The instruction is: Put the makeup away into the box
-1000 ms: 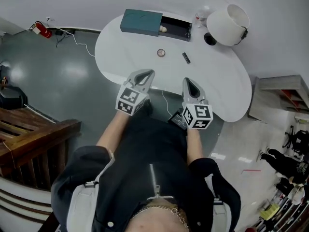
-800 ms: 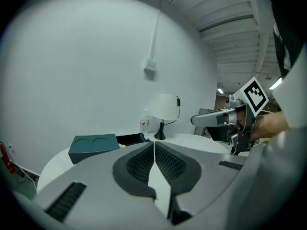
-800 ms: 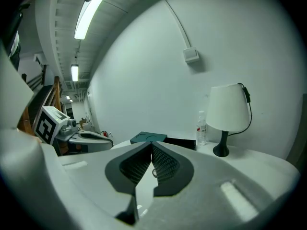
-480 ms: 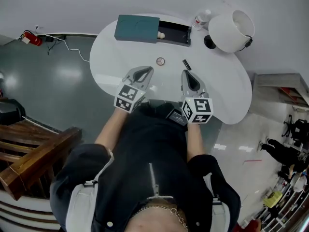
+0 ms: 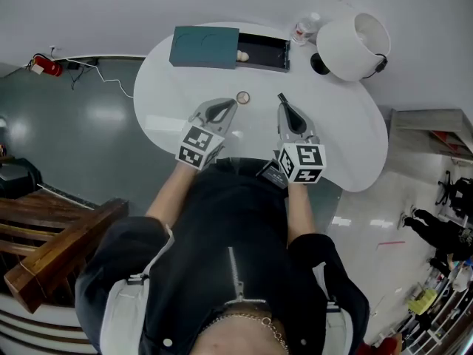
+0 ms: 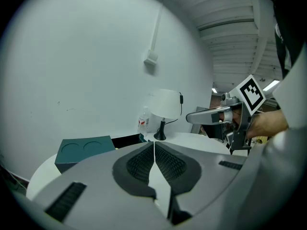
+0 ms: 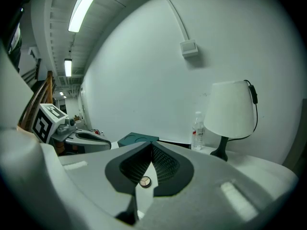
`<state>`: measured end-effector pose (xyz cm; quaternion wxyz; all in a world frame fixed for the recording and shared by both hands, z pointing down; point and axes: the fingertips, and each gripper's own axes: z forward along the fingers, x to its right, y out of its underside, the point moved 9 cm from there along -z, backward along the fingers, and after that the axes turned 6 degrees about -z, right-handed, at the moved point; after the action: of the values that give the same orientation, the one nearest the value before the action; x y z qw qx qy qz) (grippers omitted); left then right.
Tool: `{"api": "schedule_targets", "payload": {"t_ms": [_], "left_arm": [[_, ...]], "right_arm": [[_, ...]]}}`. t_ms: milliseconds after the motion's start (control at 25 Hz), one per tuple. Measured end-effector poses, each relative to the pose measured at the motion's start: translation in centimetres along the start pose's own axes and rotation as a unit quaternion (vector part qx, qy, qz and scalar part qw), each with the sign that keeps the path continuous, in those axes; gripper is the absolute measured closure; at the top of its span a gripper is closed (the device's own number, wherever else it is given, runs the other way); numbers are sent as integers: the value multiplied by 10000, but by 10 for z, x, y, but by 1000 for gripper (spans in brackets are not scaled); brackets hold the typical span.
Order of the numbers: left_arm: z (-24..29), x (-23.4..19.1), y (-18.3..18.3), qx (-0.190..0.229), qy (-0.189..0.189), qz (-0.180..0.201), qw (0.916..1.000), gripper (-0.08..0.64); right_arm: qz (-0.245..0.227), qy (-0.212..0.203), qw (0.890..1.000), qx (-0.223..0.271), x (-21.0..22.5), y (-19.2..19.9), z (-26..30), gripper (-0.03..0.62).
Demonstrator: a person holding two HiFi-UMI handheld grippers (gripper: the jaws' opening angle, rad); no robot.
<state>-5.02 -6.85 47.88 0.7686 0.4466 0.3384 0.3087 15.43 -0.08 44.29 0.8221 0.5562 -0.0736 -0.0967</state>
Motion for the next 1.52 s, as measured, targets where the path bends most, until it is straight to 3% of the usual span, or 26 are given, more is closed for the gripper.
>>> {"api": "schedule_targets", "payload": {"t_ms": [320, 520, 720, 880, 1040, 1200, 1520], "left_arm": [[16, -10, -7, -79, -50, -41, 9999, 545], [16, -17, -3, -133, -206, -118, 9996, 545], [16, -19, 1, -164, -318, -208, 9991, 545], [10, -20, 4, -168, -434, -250, 9986, 545], [4, -22, 7, -187, -563, -324, 9977, 545], [-2, -23, 11, -197, -674, -397, 9967, 545], [-10, -29, 13, -232, -866, -511, 9947, 545]], "right_arm": [[-229, -50, 9997, -77, 20, -1, 20, 586], [-748, -185, 9946, -688, 41, 28, 46, 540], [-1382, -495, 9724, -1812, 63, 77, 76, 505], [-1771, -782, 9515, -2392, 75, 108, 96, 495], [-1794, -993, 9337, -2935, 83, 130, 113, 494], [-1654, -1088, 9244, -3261, 90, 146, 127, 479], [-1326, -1053, 9197, -3543, 95, 160, 134, 474]]}}
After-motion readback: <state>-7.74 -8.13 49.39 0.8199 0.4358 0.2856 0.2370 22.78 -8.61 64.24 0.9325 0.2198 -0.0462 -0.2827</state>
